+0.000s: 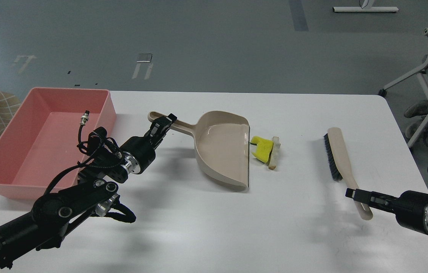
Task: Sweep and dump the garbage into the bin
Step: 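Reach the right gripper down and grasp the wooden brush handle, then sweep the brush with the right gripper pushing debris into the dustpan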
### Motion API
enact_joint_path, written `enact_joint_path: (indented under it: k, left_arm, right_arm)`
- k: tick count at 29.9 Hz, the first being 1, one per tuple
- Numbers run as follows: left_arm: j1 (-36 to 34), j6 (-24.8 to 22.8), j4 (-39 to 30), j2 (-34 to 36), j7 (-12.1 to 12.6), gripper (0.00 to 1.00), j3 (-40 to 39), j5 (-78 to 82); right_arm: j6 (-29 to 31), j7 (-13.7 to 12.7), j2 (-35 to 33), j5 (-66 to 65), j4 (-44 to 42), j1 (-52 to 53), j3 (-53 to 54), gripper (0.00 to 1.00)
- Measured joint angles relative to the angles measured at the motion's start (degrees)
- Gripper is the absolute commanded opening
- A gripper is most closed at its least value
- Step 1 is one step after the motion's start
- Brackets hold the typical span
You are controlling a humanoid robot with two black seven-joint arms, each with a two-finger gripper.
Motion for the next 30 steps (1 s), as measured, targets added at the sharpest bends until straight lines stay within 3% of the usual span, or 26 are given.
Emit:
enact_joint_path:
  k: [5,20,30]
  left_arm:
    - [0.0,0.0,0.0,0.0,0.0,0.00,0.0,0.0]
    - [0.1,0.0,0.0,0.0,-0.1,0.00,0.1,0.0]
    - [1.6,0.0,0.0,-0.1,-0.6,0.00,0.1,3.9]
  right_arm:
    - [0.1,-3.5,-0.3,0.4,0.4,0.0,0.1,0.00]
    - [0.3,-5.5,0.1,0.1,0.9,3.5,0.4,0.00]
    - [0.9,-8.0,7.4,0.0,1.0,4.3,0.1,0.00]
